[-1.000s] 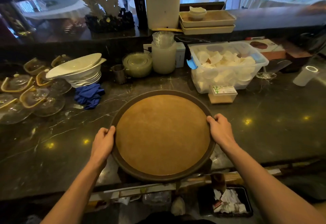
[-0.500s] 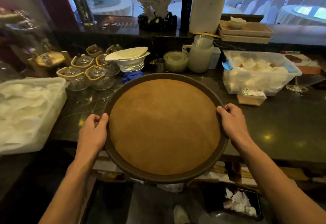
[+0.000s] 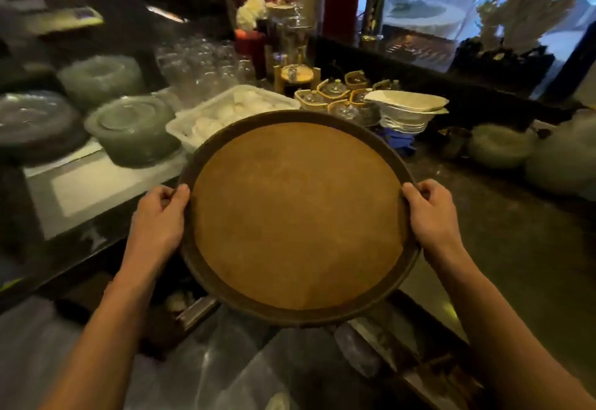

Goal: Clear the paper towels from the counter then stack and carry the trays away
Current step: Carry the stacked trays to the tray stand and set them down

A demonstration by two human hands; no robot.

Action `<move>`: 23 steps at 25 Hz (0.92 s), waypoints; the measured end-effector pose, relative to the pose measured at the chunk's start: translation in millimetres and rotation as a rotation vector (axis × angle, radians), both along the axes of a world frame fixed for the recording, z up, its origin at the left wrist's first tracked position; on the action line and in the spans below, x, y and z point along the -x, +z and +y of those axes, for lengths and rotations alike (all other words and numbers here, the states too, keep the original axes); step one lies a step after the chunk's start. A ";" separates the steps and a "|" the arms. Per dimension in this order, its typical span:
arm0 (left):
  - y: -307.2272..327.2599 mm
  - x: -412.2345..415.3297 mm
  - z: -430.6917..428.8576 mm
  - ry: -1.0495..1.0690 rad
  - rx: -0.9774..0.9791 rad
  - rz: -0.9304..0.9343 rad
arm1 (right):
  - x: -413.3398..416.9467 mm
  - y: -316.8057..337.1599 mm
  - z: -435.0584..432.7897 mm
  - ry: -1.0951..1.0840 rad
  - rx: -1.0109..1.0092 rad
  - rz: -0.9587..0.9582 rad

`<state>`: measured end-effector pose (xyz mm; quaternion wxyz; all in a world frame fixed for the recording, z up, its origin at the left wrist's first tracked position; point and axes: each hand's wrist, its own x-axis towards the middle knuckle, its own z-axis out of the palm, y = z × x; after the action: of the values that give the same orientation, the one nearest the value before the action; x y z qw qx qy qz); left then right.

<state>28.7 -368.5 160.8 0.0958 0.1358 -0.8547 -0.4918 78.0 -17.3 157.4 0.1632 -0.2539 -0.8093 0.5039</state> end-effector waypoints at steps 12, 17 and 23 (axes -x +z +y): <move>-0.9 -259.3 -180.4 0.779 0.055 0.062 | 8.2 6.0 -245.2 0.804 -0.041 0.018; -0.6 -364.8 -263.5 1.000 0.004 0.099 | -41.9 9.9 -384.9 1.027 -0.018 0.024; 9.7 -456.9 -363.9 1.154 0.026 0.103 | -108.6 9.0 -529.7 1.159 0.017 0.061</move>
<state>485.6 -732.5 170.5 0.3915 0.5547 -0.6426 -0.3552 186.5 -547.0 166.4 -0.1183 0.2440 -0.8071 0.5244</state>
